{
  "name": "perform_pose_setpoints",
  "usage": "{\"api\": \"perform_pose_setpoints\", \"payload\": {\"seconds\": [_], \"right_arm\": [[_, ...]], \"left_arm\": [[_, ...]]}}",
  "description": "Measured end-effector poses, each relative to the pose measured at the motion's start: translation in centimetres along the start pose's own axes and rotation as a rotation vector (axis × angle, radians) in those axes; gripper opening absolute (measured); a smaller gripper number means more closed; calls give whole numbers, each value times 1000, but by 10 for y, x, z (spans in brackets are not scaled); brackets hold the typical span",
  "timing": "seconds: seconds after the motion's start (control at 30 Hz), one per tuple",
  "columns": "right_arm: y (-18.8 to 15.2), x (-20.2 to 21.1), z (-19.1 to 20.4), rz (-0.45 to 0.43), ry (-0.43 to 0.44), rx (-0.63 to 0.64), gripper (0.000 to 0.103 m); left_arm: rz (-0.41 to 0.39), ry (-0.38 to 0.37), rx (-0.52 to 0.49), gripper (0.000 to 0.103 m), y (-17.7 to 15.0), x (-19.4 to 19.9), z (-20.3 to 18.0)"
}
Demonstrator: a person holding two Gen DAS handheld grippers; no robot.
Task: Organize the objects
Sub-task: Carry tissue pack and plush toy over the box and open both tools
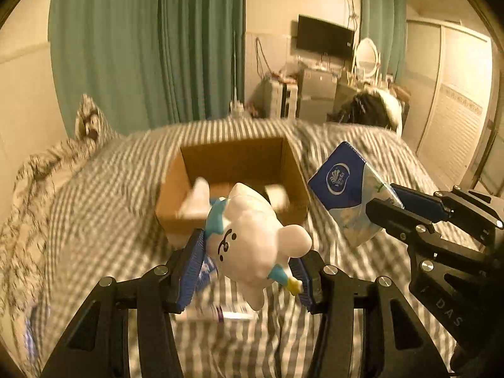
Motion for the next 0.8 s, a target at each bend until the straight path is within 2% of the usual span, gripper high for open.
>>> {"api": "perform_pose_setpoints", "payload": {"seconds": [0.2,0.4,0.63,0.8], "right_arm": [[51,-4,10,-58,22,23,22],[96,-33,12,-81,27,27,22],[131,-74,14,-78,13,57,22],[140,-105,15,-56,25,72,22]], "left_arm": [[-56,33,14,53,45,-7,33],[-52,56,17,53,73,-40,58],[-27,50,19,53,90,-87,73],[-10,33,-14,53,93,-121,70]]}}
Point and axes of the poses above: each gripper's, at about its wrist camera, not at the fingertips, and x roughly against the way its jaws point, z to its left, y to its top, the point moved 9 cm from there along -x, roughly the way its jaws point, and after that the axes turned 15 degrees about -x, right-handed, at the moved point
